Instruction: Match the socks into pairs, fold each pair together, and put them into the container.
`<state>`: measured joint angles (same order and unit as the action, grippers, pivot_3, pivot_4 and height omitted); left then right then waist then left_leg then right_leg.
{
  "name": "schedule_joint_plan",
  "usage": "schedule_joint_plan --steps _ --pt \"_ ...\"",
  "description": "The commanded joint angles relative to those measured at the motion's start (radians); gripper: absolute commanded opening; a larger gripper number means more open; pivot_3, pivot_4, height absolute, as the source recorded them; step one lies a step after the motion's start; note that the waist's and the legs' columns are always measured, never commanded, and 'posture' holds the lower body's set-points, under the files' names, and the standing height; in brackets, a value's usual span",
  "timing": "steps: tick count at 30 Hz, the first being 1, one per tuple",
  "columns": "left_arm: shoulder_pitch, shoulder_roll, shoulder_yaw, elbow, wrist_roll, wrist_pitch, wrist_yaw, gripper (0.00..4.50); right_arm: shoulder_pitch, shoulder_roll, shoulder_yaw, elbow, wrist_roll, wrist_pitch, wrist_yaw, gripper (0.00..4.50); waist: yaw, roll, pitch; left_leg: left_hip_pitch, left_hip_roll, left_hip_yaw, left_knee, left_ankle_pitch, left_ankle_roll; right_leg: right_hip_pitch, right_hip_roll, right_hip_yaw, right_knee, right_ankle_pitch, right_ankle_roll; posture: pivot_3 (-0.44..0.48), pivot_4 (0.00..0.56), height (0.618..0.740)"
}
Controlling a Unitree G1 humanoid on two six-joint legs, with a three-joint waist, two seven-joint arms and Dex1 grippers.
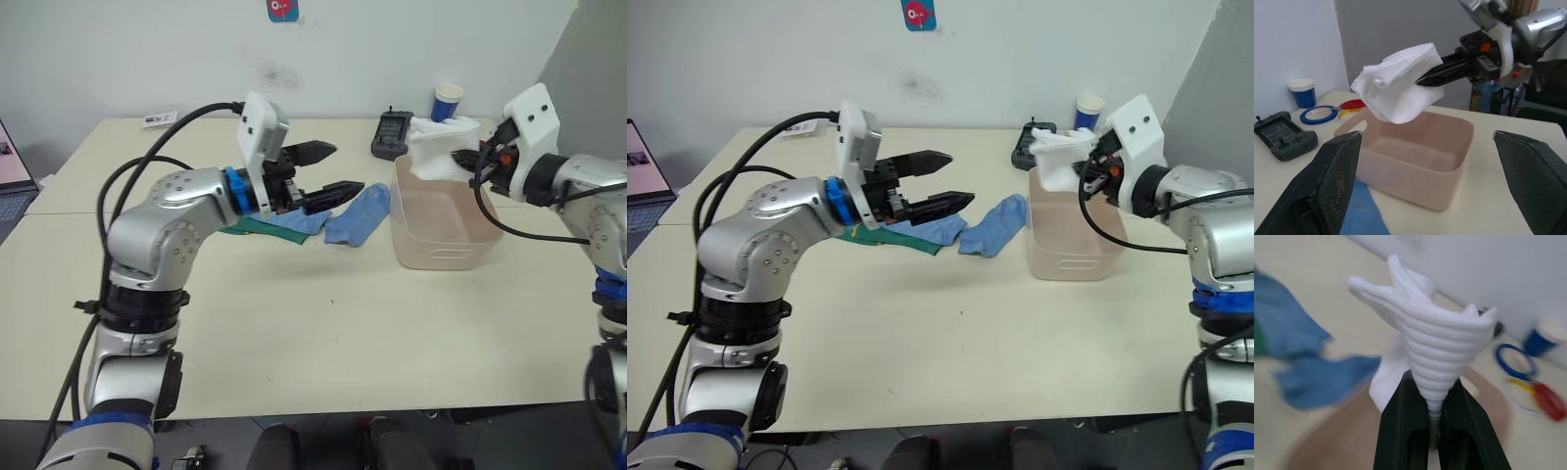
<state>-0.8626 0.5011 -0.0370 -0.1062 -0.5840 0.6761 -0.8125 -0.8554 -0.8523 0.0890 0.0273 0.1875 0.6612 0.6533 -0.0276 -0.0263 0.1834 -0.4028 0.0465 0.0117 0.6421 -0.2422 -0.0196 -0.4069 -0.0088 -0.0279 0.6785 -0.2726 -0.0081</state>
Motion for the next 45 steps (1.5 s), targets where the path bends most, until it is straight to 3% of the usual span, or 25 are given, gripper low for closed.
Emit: schedule_joint_plan --steps 1,9,18,23,28,31,38,42,45 --pt "-0.024 -0.046 -0.026 0.004 0.044 -0.057 0.014 4.47 -0.025 -0.034 0.124 0.178 -0.209 -0.325 0.028 0.0 -0.002 0.0 0.0 0.001 0.0 0.002 0.0 0.0 0.0 0.0 0.0 0.002 0.0 0.0 0.0 0.0 0.15 0.74" --pt "0.035 -0.071 -0.067 -0.055 0.08 -0.07 0.01 4.47 -0.185 0.066 0.327 0.577 -0.492 -0.66 0.039 0.0 -0.008 0.0 0.001 0.004 0.001 0.013 -0.001 0.002 -0.004 -0.004 0.001 0.015 0.002 0.001 0.001 0.0 0.15 0.74" --pt "0.081 -0.041 -0.06 -0.106 0.087 -0.052 0.012 4.47 -0.214 0.112 0.377 0.711 -0.576 -0.849 0.183 0.0 -0.001 0.0 0.001 0.003 0.0 0.016 0.001 0.003 -0.005 -0.004 -0.002 0.016 0.002 0.003 0.003 0.0 0.15 0.74" --pt "0.087 -0.035 -0.059 -0.104 0.092 -0.061 0.014 4.5 -0.231 0.106 0.349 0.699 -0.559 -0.851 0.259 1.56 -0.001 0.0 0.001 0.003 0.001 0.016 0.002 0.003 -0.005 -0.004 -0.002 0.016 0.002 0.003 0.003 0.0 0.15 0.74" --pt "0.079 -0.044 -0.068 -0.09 0.099 -0.072 0.007 4.5 -0.237 0.096 0.318 0.666 -0.55 -0.836 0.306 3.41 -0.001 0.0 0.001 0.003 0.001 0.017 0.002 0.003 -0.005 -0.004 -0.002 0.017 0.002 0.004 0.003 0.0 0.15 0.74" --pt "0.074 -0.045 -0.067 -0.077 0.101 -0.077 -0.003 4.5 -0.222 0.075 0.287 0.581 -0.496 -0.758 0.428 4.43 0.0 0.0 0.001 0.003 0.001 0.017 0.002 0.003 -0.005 -0.004 -0.002 0.017 0.002 0.004 0.003 0.0 0.15 0.74" --pt "0.081 -0.025 -0.063 -0.051 0.115 -0.093 -0.033 4.5 -0.252 0.043 0.196 0.4 -0.397 -0.511 0.591 4.47 0.0 0.0 0.001 0.003 0.001 0.016 0.002 0.002 -0.004 -0.004 -0.002 0.016 0.002 0.006 0.0 0.0 0.15 0.74" --pt "0.101 -0.007 -0.058 -0.052 0.127 -0.098 -0.044 4.5 -0.28 0.057 0.14 0.351 -0.349 -0.401 0.589 4.47 0.0 0.0 0.001 0.003 0.001 0.016 0.002 0.002 -0.004 -0.004 -0.002 0.016 0.003 0.006 0.0 0.0 0.15 0.74" --pt "0.151 0.013 -0.024 -0.072 0.126 -0.098 -0.024 4.5 -0.241 0.145 0.037 0.238 -0.243 -0.28 0.497 4.47 -0.004 0.0 0.001 0.003 0.001 0.016 0.002 0.002 -0.004 -0.004 -0.002 0.016 0.003 0.006 -0.001 0.0 0.15 0.74"
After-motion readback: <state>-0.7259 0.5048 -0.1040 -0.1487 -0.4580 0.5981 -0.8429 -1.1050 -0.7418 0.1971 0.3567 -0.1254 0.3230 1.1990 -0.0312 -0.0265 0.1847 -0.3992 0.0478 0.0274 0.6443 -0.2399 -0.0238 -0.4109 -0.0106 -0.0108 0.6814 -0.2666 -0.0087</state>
